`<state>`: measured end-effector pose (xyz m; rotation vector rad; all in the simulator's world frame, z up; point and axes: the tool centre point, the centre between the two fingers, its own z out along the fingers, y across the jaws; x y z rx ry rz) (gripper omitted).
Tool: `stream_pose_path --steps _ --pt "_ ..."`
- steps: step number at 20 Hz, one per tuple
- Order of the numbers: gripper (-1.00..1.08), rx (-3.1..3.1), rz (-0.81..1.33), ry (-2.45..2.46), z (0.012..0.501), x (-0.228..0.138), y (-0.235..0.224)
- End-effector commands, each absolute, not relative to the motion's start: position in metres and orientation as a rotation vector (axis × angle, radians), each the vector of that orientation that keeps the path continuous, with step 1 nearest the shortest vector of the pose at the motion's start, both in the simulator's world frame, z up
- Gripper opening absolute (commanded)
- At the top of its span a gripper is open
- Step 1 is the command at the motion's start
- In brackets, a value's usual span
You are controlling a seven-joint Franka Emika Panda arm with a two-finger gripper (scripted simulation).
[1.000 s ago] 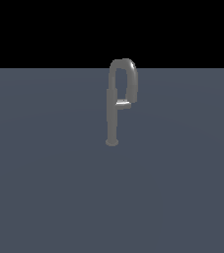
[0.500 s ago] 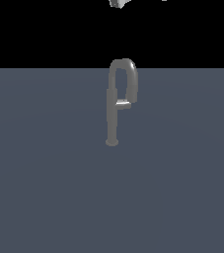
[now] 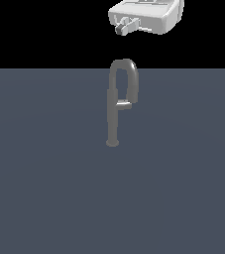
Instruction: Turn on the faucet by rotating a designated handle.
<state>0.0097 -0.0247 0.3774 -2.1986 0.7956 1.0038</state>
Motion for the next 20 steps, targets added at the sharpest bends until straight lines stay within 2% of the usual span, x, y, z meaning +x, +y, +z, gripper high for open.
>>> stream_pose_path --steps 1,20 --pt "-1.0 -2.129 1.048 0.827 0.365 0.02 -0.028" --pt "-1.0 -1.536 1.337 1.044 0.245 0.075 -0.045"
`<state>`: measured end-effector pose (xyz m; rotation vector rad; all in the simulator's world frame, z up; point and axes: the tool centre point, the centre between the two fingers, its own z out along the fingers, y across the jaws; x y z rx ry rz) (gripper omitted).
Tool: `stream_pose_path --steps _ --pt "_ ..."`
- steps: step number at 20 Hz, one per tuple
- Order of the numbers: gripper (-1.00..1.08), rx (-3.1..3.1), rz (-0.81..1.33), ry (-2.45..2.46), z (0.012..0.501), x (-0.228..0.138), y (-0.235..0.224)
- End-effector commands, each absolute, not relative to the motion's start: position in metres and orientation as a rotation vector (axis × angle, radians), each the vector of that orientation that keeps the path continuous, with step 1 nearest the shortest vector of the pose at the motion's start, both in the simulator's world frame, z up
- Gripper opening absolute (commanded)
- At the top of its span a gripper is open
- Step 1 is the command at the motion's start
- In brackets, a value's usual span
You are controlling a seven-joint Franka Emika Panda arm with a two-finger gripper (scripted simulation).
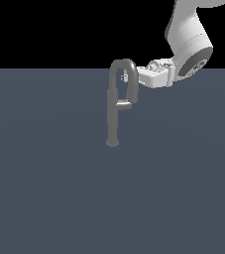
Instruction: Turn on the faucet by rotating a designated handle.
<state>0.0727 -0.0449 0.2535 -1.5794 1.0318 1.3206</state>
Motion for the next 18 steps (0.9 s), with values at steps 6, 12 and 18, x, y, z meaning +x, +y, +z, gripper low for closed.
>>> stream_pose_path --steps 6,12,18 --pt "-1.0 -1.413 1.381 1.08 0.218 0.08 -0.044" --pt "-1.0 -1.384 1.39 1.088 0.212 0.081 -0.043" --pt "-1.0 -1.385 1.39 1.087 0.213 0.079 -0.044"
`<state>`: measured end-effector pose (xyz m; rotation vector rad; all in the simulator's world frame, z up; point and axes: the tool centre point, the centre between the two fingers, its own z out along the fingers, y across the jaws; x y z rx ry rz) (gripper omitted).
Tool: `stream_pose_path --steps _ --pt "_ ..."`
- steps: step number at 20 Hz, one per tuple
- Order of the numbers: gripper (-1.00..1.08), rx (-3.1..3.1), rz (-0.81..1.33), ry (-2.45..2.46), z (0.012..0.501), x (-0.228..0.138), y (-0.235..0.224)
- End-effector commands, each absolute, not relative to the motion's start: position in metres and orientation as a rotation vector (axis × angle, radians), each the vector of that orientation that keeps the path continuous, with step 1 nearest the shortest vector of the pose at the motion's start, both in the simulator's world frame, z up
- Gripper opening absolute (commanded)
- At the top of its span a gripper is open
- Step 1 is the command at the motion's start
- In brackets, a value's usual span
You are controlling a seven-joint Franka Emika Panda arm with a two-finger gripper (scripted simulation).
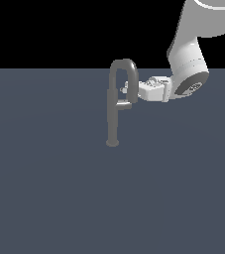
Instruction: Turn on the faucet by rotating a designated handle.
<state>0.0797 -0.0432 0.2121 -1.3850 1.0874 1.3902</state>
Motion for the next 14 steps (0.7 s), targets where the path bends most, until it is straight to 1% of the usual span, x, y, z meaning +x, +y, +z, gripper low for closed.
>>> stream_pose_path --steps 1,14 --pt "-1.0 -1.385 1.39 1.087 0.214 0.077 -0.044" --pt "-1.0 -1.385 1.39 1.087 0.223 0.058 -0.049"
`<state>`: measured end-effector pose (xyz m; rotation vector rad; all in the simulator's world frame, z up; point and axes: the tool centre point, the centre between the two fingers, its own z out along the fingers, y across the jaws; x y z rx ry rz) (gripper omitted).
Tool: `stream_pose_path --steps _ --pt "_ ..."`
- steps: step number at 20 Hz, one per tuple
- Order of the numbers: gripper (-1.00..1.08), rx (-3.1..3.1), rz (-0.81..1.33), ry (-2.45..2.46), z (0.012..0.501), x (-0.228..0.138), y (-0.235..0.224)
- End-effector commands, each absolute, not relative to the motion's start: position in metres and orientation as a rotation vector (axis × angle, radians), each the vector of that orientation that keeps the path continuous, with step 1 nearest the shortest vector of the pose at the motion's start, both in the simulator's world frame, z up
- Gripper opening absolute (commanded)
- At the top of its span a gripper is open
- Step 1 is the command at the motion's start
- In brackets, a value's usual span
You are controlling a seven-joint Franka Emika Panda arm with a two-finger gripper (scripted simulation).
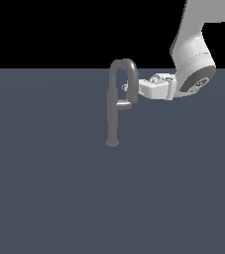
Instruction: Turn on the faucet by rotating a designated handle.
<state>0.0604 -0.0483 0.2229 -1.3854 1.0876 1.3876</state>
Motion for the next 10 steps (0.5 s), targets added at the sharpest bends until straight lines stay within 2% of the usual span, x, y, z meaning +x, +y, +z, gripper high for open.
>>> stream_pose_path --steps 1,10 --pt "-1.0 -1.385 1.39 1.087 0.223 0.056 -0.049" --pt "-1.0 -1.385 1.39 1.087 0.225 0.034 -0.055"
